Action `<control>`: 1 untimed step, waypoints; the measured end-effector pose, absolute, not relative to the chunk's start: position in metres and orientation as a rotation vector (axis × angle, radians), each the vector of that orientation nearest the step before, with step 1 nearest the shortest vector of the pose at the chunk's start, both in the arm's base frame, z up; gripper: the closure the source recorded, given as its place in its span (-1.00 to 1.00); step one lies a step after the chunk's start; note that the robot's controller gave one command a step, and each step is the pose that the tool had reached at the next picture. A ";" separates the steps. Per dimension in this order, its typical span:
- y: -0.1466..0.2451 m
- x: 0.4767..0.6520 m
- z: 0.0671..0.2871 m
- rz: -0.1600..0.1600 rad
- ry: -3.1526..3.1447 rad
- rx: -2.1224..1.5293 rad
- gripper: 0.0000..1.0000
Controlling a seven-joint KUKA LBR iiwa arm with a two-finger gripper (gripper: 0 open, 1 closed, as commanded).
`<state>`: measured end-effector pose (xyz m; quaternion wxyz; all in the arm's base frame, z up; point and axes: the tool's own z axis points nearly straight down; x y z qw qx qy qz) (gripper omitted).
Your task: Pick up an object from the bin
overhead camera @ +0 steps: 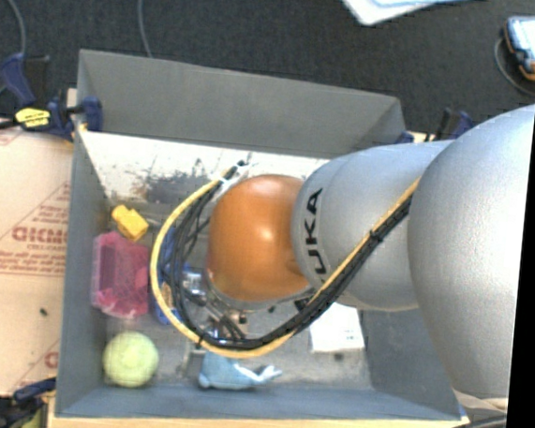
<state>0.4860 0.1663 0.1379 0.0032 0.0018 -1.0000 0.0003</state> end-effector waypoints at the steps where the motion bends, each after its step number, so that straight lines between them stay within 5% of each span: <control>1: 0.166 0.488 0.142 -0.002 -3.143 -0.002 -1.00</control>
Offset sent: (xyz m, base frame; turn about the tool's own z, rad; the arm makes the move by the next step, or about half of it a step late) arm 0.0276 -0.0444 -0.0356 0.0190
